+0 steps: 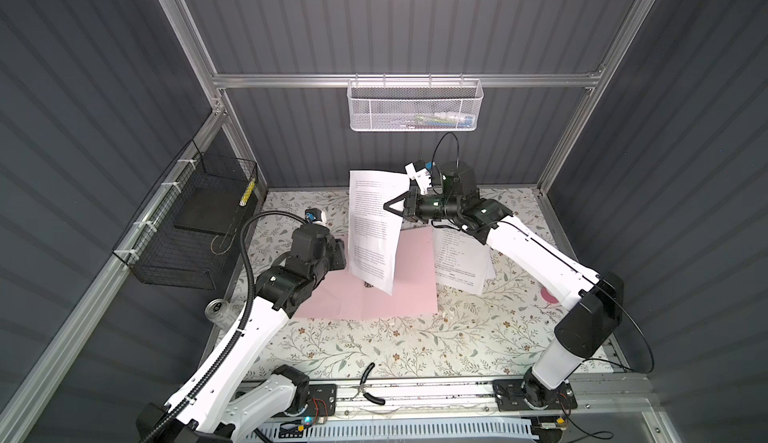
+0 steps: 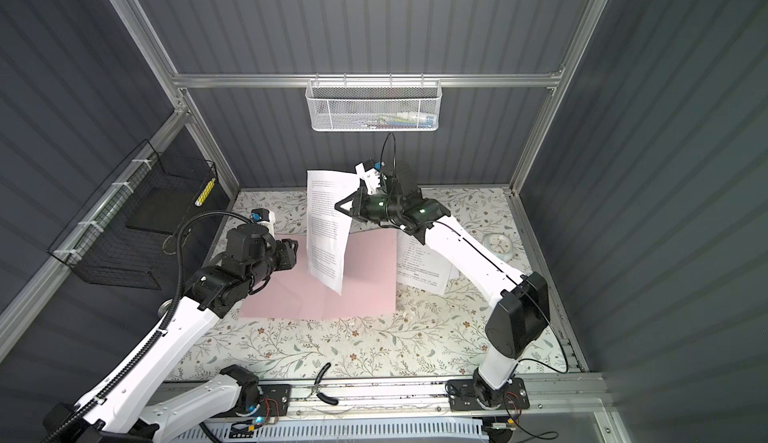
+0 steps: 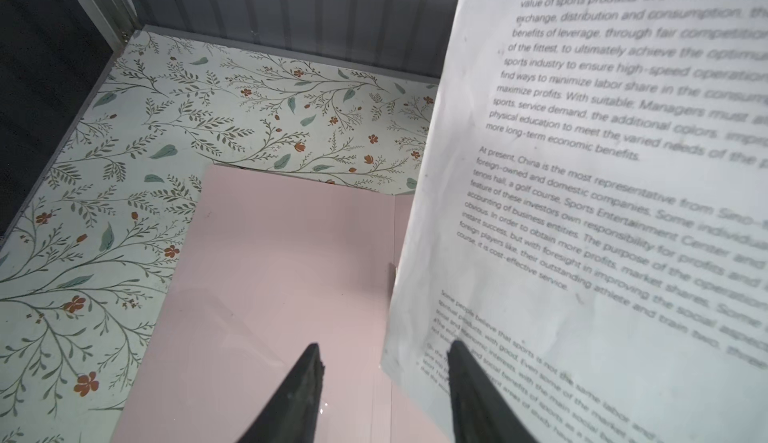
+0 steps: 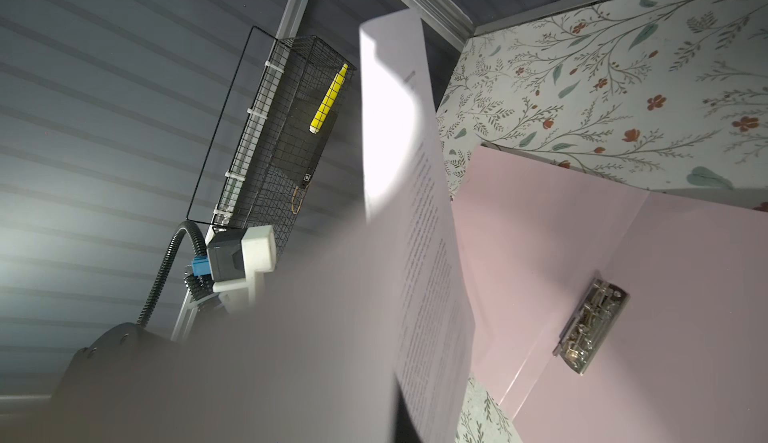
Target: Put the files into the folder
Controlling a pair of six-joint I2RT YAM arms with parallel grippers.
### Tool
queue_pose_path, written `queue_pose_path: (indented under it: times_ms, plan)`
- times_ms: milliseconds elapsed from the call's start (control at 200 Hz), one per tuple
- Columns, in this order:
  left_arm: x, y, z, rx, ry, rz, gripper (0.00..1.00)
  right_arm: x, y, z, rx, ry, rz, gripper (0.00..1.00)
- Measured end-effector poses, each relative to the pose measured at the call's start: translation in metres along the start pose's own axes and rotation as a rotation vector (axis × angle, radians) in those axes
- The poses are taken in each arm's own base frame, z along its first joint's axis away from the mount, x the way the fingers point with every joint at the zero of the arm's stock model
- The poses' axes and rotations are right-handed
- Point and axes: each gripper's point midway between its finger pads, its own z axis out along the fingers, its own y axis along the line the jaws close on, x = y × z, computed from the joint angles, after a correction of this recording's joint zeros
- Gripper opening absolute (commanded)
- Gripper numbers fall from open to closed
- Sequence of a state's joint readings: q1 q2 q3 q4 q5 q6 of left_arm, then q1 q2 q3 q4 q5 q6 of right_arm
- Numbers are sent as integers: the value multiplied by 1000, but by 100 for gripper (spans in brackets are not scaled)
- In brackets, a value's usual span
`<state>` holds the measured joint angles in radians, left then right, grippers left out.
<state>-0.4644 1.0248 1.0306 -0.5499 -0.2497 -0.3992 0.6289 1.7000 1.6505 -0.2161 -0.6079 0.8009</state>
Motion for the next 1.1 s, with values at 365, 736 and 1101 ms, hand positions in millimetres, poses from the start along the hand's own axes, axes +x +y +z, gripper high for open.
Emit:
queue_pose_path:
  times_ms: [365, 736, 1101]
  plan:
    - [-7, -9, 11, 44, -11, 6, 51, 53, -102, 60, 101, 180, 97, 0]
    - [17, -19, 40, 99, 47, -5, 54, 79, -154, 72, 203, 229, 111, 0]
    - [20, -19, 47, 102, 44, -5, 54, 73, -163, 67, 224, 219, 77, 0]
